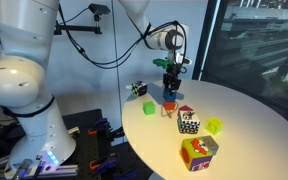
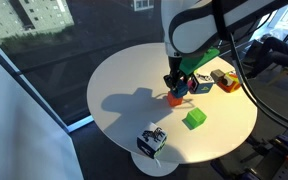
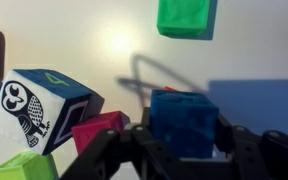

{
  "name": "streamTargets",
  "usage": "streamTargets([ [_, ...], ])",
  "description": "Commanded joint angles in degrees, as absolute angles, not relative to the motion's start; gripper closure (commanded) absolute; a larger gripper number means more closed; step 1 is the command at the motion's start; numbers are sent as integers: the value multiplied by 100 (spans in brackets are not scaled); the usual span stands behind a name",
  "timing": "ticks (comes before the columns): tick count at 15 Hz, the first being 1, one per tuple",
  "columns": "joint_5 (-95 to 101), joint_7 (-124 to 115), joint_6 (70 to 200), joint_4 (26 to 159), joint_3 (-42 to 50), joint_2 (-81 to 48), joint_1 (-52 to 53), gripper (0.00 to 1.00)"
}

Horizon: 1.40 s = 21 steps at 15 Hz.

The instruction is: Put the blue block on the orange block

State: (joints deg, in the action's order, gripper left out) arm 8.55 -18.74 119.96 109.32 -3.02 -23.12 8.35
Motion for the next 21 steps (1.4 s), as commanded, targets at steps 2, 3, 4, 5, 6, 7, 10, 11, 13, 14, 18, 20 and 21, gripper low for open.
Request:
streamTargets([
  [2,861,-1882,11911,10709,-235,-2458,926,68],
  [3,877,-1895,11921,10707,-228,-2474,937,68],
  [4,888,-1901,11933,10712,-223,-2486,943,68],
  [5,912,-1917,11953,10721,-212,-2497,954,68],
  [6,917,-1918,11964,10724,-206,-2508,960,68],
  [7,920,-1919,11971,10725,-198,-2517,968,68],
  [10,946,-1939,11996,10738,-175,-2520,996,68],
  [11,952,-1941,12000,10742,-170,-2513,1001,68],
  [13,956,-1939,12001,10758,-167,-2498,1009,19],
  [14,949,-1925,11998,10772,-171,-2478,1009,19],
  [18,889,-1827,11929,10833,-201,-2381,987,0],
  [20,809,-1751,11849,10865,-230,-2306,958,0],
  [21,772,-1686,11797,10883,-251,-2264,941,0],
])
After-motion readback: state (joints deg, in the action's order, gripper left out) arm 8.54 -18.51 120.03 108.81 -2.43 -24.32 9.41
